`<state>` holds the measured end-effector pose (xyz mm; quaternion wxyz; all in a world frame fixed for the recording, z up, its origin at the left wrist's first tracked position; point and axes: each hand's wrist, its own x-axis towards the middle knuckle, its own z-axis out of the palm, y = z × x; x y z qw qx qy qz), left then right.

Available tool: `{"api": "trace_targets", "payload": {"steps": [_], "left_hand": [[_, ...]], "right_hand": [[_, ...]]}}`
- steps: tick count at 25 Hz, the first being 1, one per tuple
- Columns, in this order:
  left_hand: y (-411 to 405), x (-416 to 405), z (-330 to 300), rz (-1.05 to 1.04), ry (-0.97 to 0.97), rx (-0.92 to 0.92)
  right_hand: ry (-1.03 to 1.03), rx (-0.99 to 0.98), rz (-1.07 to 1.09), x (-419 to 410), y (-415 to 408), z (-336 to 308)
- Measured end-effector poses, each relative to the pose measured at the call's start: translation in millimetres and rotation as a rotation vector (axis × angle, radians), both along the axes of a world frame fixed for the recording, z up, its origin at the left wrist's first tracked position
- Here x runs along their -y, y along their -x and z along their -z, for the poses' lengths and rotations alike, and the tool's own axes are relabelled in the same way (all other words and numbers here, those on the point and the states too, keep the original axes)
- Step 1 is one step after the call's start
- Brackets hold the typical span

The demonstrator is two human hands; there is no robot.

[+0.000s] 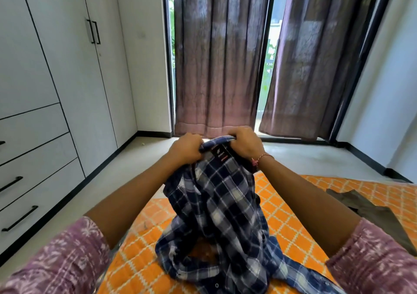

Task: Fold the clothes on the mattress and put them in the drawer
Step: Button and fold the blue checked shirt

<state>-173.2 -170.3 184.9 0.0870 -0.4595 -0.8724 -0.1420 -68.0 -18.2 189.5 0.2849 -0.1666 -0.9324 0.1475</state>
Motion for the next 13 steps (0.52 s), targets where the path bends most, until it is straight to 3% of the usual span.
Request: {"api": "trace_targets", "payload": {"steps": [2,5,9,10,13], "left_hand": [[2.2,3.6,4.5,-0.241,-0.063,-0.101],[15.9,5.3,-14.7,-0.397,-0.260,-0.177],[29.1,-1.7,-66.8,-0.470,-0.519,-0.192],[31.3,-2.6,-75.8,-0.471,-0.506,-0.164],[31.3,-5.1,-104.3,-0.465,-0.406,-0.152]], "right_hand": [[0.067,-0.066,0.059,-4.8,-2.3,-7.9],[0.136,0.031,-0.015,-16.3,-9.0,-31.1],[-0.129,-0.213,0.262,-30.2,-7.6,-81.7],[-0.141,-0.221,0.338,-32.6,-8.3,-92.1],[-0.005,0.005,0.405,-36.4,-7.7,-116.1]]}}
